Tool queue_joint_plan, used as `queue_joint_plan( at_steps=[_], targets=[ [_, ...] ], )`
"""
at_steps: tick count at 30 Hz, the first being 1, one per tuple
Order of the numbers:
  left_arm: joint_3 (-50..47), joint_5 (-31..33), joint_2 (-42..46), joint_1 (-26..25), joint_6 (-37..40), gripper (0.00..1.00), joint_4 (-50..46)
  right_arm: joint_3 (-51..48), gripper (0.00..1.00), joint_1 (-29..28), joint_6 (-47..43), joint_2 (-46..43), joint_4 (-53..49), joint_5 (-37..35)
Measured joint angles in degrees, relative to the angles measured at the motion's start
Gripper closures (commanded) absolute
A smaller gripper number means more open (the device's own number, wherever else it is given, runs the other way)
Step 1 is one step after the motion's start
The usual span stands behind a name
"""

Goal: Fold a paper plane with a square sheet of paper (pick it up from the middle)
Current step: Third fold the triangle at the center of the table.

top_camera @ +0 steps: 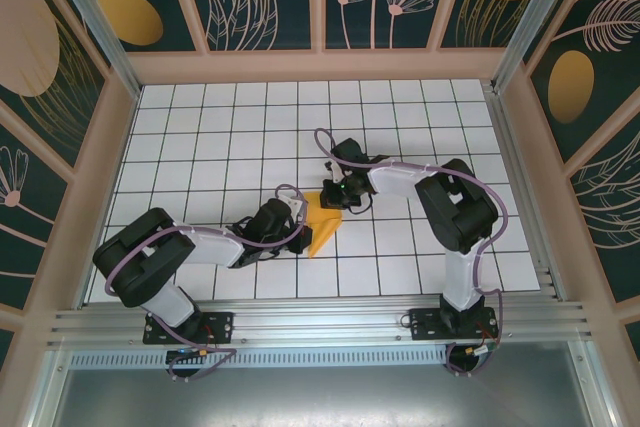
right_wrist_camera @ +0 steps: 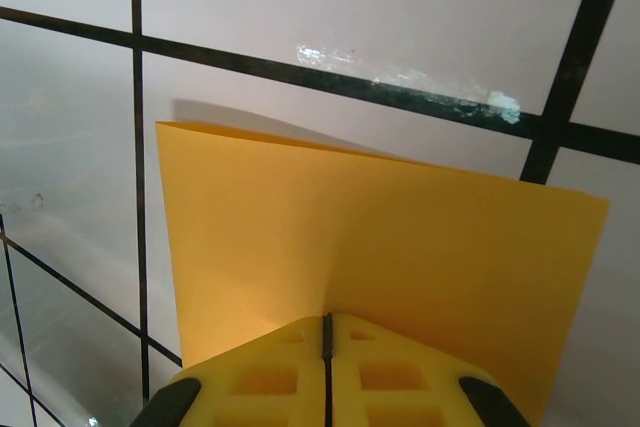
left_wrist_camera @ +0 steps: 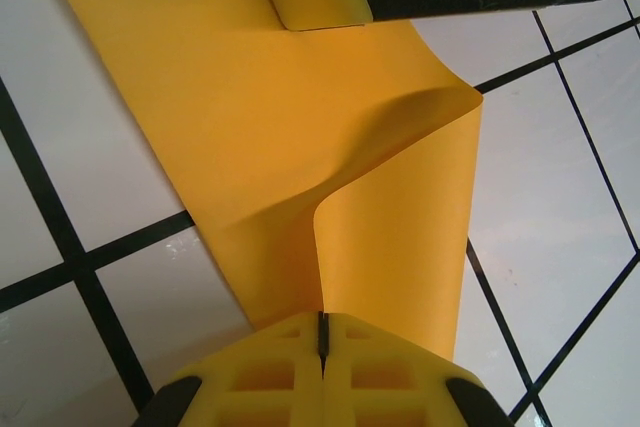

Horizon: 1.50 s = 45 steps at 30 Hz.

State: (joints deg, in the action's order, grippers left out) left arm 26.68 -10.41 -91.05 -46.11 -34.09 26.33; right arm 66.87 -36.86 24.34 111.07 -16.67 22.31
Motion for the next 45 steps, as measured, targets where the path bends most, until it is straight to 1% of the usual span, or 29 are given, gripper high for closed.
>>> queue_joint_plan(
  at_steps=[4,14,22,35,45],
  targets=[
    [-0.26,-0.87,0.0,0.0,-0.07,0.95,0.48,0.63,0.89,0.0,0.0,0.0,-0.33,-0.22],
    [-1.22,-3.41,0.39,0.04,-1.68,0.93,2.08,0.46,0.94,0.0,0.17,0.11,-0.31,-0.24],
    [-1.53,-4.59,1.31,0.04,-2.89,0.92,3.61,-0.04,0.94,0.0,0.42,0.46,0.76,-0.2],
    [-3.32,-4.59,0.98,0.04,-4.79,0.92,5.2,-0.09,0.94,0.0,0.44,0.46,0.85,-0.2],
    [-2.32,-4.33,0.92,0.04,-3.19,0.92,4.5,-0.09,0.94,0.0,0.44,0.46,0.87,-0.17]
  ],
)
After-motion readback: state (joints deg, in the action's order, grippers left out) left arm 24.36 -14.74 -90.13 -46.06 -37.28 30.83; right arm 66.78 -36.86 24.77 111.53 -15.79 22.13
